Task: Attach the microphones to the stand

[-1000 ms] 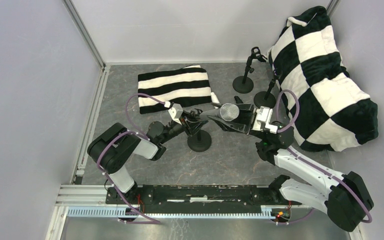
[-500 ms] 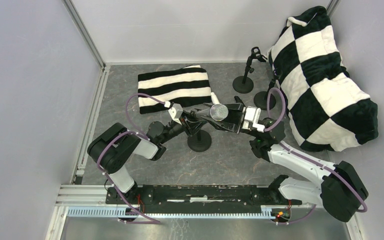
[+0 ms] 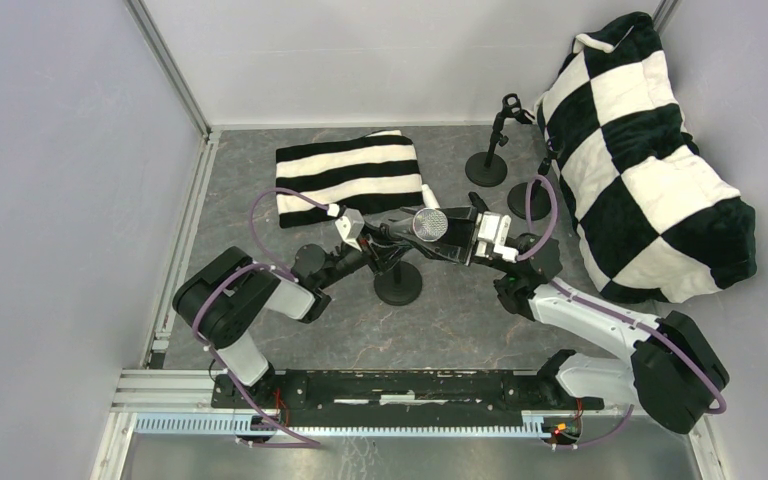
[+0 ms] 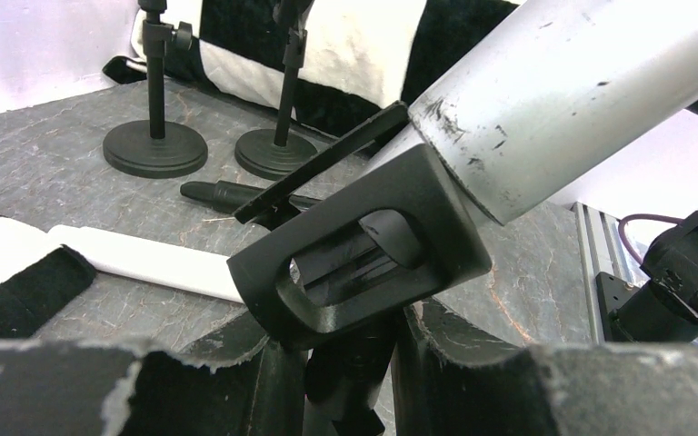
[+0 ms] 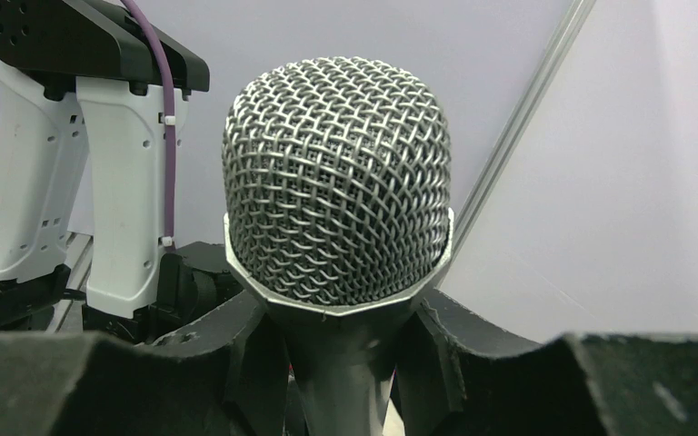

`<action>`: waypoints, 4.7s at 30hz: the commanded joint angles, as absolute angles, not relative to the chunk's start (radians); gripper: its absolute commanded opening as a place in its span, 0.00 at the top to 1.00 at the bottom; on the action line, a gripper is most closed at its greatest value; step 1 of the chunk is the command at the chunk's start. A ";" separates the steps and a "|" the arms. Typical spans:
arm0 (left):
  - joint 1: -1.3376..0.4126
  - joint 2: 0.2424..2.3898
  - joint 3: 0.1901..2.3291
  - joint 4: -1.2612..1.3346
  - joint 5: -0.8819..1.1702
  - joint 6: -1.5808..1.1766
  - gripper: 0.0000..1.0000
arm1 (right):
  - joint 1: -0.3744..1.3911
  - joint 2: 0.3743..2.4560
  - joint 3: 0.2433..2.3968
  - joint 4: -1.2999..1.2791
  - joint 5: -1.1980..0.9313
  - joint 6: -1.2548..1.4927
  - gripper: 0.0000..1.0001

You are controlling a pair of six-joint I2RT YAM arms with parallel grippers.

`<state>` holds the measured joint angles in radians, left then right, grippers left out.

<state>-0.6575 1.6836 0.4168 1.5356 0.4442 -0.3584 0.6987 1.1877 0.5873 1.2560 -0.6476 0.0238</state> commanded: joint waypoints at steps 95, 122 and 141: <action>-0.716 1.587 0.425 1.589 0.531 -0.327 0.98 | 0.576 1.762 0.572 0.910 -0.724 -0.190 1.00; -0.716 1.565 0.388 1.564 0.453 -0.299 0.98 | 0.572 1.485 0.524 1.167 -0.696 -0.002 0.32; -0.716 1.483 0.359 1.430 0.299 -0.188 0.98 | 0.571 0.931 0.300 0.938 -0.546 0.021 0.28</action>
<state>-0.7151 1.5406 0.3458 1.4052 0.3485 -0.2684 0.5739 1.0218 0.3107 1.0279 -0.6025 0.0292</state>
